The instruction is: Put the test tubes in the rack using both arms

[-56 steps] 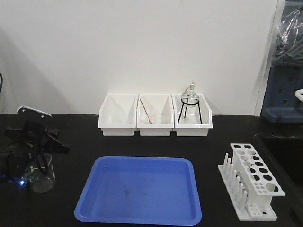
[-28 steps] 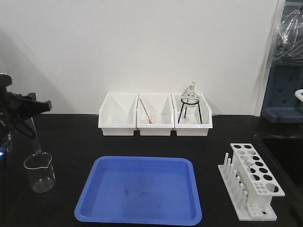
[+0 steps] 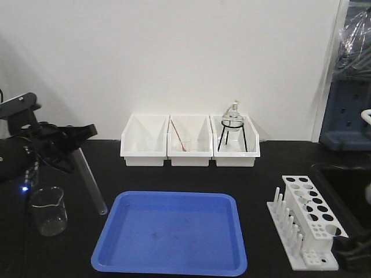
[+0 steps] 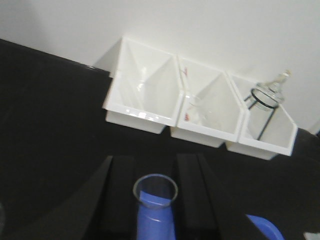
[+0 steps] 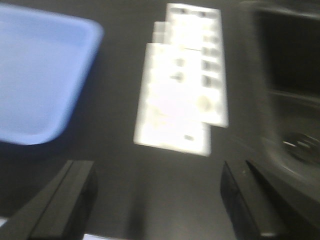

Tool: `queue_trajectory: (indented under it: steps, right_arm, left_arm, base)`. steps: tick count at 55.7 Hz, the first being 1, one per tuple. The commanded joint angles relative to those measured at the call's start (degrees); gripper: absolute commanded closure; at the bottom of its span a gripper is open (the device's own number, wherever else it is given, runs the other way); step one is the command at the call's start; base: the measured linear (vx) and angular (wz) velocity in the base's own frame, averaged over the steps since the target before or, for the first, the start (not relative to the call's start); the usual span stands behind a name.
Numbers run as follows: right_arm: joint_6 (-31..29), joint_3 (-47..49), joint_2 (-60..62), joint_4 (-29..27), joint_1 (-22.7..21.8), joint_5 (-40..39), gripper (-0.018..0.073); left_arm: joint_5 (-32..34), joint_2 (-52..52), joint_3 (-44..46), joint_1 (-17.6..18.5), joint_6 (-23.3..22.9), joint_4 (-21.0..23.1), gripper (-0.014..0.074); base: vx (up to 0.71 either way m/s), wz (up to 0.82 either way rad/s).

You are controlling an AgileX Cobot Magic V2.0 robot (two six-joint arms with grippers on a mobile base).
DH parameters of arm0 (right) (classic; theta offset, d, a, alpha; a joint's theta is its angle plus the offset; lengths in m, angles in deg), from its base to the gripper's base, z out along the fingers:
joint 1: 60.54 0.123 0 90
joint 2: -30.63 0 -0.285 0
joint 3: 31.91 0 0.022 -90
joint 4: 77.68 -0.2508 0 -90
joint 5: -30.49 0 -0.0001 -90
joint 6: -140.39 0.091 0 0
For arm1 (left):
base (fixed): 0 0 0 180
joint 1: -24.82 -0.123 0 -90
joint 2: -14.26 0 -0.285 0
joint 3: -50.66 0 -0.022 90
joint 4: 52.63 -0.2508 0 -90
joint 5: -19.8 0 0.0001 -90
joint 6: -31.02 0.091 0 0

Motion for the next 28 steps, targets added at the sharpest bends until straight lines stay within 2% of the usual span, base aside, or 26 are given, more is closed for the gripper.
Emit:
queue_trajectory:
  steps: [1,8,14,20,25,28]
  right_arm:
    - [-16.51,8.21,-5.52,-15.81,2.47,-0.89,-0.0001]
    - [-34.53,16.88,-14.77,-36.78,3.83,2.00,-0.0001]
    - [-44.78,25.37,-22.12,-49.06,3.83,11.42,-0.0001]
    - [-46.59,34.19,-28.72,-54.49,3.83,18.22,-0.0001]
    - [-46.18,40.24,-33.05,-55.02,4.58,18.94,-0.0001]
    - [-46.18,43.79,-35.37,-53.44,5.57,19.08,-0.0001]
  left_arm:
    - [3.34,3.20,1.90,2.92,-0.52,0.17,0.0603]
    - [1.84,3.20,1.90,6.78,-0.66,0.23,0.0603]
    - [1.32,3.20,1.90,9.18,-0.66,0.54,0.0603]
    - [1.04,3.20,1.90,11.24,-0.66,1.76,0.0603]
    - [1.34,2.58,1.90,12.68,-0.66,1.76,0.0603]
    - [1.70,1.63,1.90,13.29,-0.66,1.76,0.0603]
  base:
    - [0.00,0.00]
    - [0.00,0.00]
    - [0.00,0.00]
    - [0.00,0.00]
    - [0.00,0.00]
    - [0.00,0.00]
